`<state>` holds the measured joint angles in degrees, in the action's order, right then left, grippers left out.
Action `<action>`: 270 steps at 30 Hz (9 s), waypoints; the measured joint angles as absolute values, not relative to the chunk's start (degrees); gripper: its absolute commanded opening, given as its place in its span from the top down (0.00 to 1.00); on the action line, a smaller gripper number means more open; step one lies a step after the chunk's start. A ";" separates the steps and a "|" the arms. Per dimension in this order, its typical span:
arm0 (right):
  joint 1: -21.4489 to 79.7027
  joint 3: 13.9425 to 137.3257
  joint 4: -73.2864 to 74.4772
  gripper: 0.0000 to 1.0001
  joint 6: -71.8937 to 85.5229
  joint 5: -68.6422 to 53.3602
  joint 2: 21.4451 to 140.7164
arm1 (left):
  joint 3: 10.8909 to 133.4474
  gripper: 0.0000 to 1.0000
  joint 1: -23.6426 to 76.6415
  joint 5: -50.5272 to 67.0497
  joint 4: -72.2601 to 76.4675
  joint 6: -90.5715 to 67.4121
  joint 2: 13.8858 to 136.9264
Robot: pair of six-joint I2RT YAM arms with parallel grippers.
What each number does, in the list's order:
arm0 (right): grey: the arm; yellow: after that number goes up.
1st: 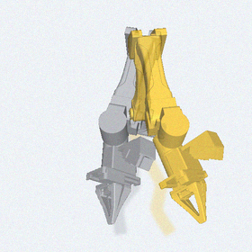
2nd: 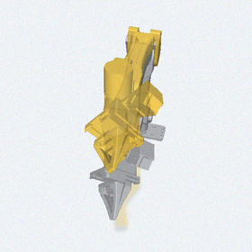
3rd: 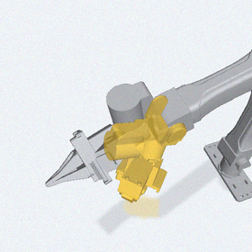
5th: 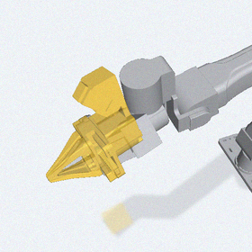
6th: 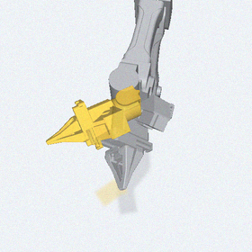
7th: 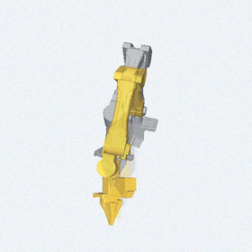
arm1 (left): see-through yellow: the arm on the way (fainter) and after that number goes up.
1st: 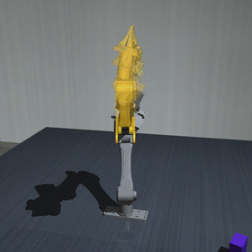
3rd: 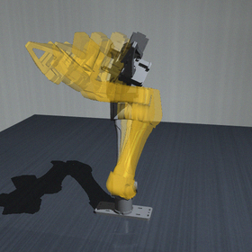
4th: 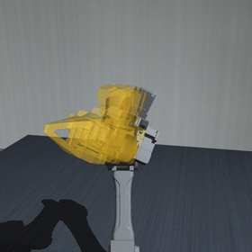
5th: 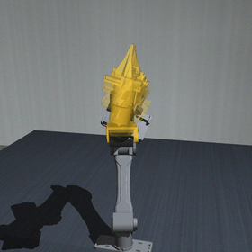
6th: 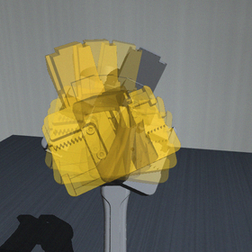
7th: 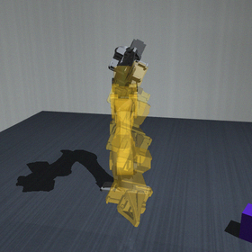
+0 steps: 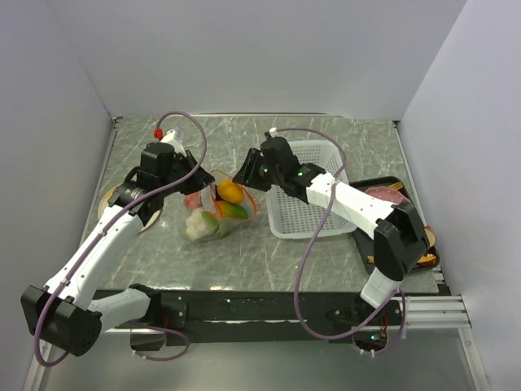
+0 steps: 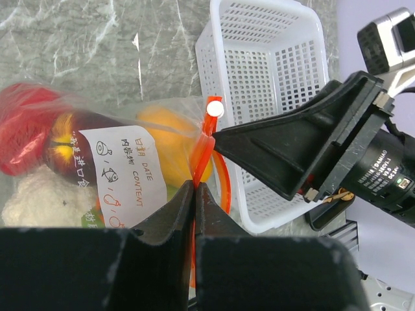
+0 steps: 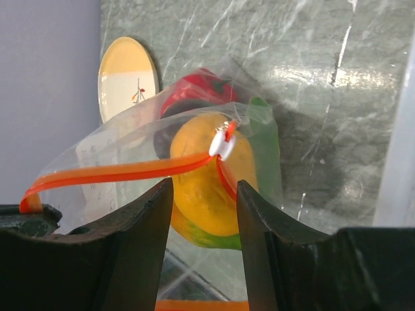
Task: Place the food in the zip-top bag and seal the zipper
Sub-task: Zip the zipper food storage bag at the center of the board.
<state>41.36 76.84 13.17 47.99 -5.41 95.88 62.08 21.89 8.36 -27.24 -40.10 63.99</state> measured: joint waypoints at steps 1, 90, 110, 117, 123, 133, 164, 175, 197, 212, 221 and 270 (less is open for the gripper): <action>41.36 76.36 13.02 0.48 48.21 -5.04 95.37 | 62.08 0.93 21.89 8.38 -27.22 -40.10 63.99; 38.87 81.78 15.07 0.87 38.61 -4.14 98.21 | 60.20 0.18 10.79 36.47 -2.52 -24.82 84.47; 38.81 84.14 17.47 0.87 36.86 -5.13 96.95 | 62.19 0.17 8.05 68.60 28.67 -33.93 104.62; 38.79 85.41 18.09 0.87 36.51 -5.65 96.95 | 59.64 0.15 8.12 73.14 46.46 -46.41 108.68; 38.74 85.52 18.41 0.86 36.47 -5.89 96.95 | 59.00 0.15 8.38 74.50 68.31 -69.73 116.16; 38.72 85.52 19.33 0.86 36.45 -6.63 97.03 | 61.95 0.35 10.87 74.30 73.14 -88.92 124.64; 37.60 87.31 22.61 0.85 29.65 -4.67 98.32 | 57.87 0.96 11.51 52.29 18.92 -36.40 82.74; 36.40 91.53 25.76 0.80 30.57 -2.13 103.63 | 51.57 0.68 17.50 36.71 -1.85 -27.68 70.91; 30.22 92.47 27.55 0.75 32.14 -0.64 108.64 | 57.04 0.65 28.47 35.51 3.33 -29.17 85.06; 28.45 91.22 25.61 0.59 34.00 -3.05 108.64 | 57.91 0.76 36.29 34.81 3.79 -30.09 91.50; 25.58 88.40 22.65 0.41 35.64 -8.45 108.57 | 54.83 0.71 37.50 32.91 2.63 -30.61 85.89; 29.06 65.47 9.45 0.69 42.63 -27.09 93.10 | 60.82 0.68 29.41 21.15 -9.15 -28.01 70.81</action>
